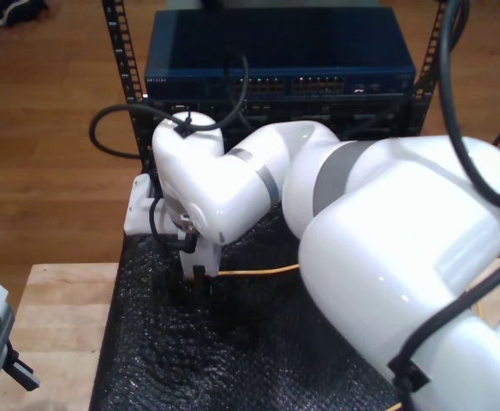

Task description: Grab the cable and plug it in

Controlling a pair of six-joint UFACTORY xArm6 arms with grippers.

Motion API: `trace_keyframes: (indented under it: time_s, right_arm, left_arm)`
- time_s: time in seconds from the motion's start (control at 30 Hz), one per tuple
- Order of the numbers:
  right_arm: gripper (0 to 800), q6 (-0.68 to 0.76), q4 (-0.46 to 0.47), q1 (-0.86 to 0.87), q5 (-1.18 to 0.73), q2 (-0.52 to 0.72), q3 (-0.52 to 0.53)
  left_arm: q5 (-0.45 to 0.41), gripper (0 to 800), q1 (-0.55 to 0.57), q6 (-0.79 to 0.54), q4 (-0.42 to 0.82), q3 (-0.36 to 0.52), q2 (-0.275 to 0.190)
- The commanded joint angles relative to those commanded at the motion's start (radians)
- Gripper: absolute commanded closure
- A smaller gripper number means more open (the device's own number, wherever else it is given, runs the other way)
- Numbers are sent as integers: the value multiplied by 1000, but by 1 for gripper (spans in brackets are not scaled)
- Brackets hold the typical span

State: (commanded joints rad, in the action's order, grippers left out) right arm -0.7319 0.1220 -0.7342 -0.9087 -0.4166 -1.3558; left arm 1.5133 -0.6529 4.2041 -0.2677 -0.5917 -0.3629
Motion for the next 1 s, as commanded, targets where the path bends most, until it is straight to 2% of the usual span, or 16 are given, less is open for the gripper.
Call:
trace_keyframes:
  time_s: [0.33,0.43,0.73,0.9,1.0]
  right_arm:
    - [364,26,28,-11,-2,-32,-29]
    - [418,28,28,-11,0,-34,-29]
    - [497,29,31,-11,0,-44,-44]
    - [576,44,100,-12,0,-54,-44]
    - [596,84,120,-12,-2,-54,-44]
  left_arm:
    - [0,0,0,0,-2,-2,0]
    - [0,0,0,0,0,-2,0]
    - [5,0,0,0,-2,-2,0]
    - [6,0,0,0,0,-3,0]
    - [6,0,0,0,0,-3,0]
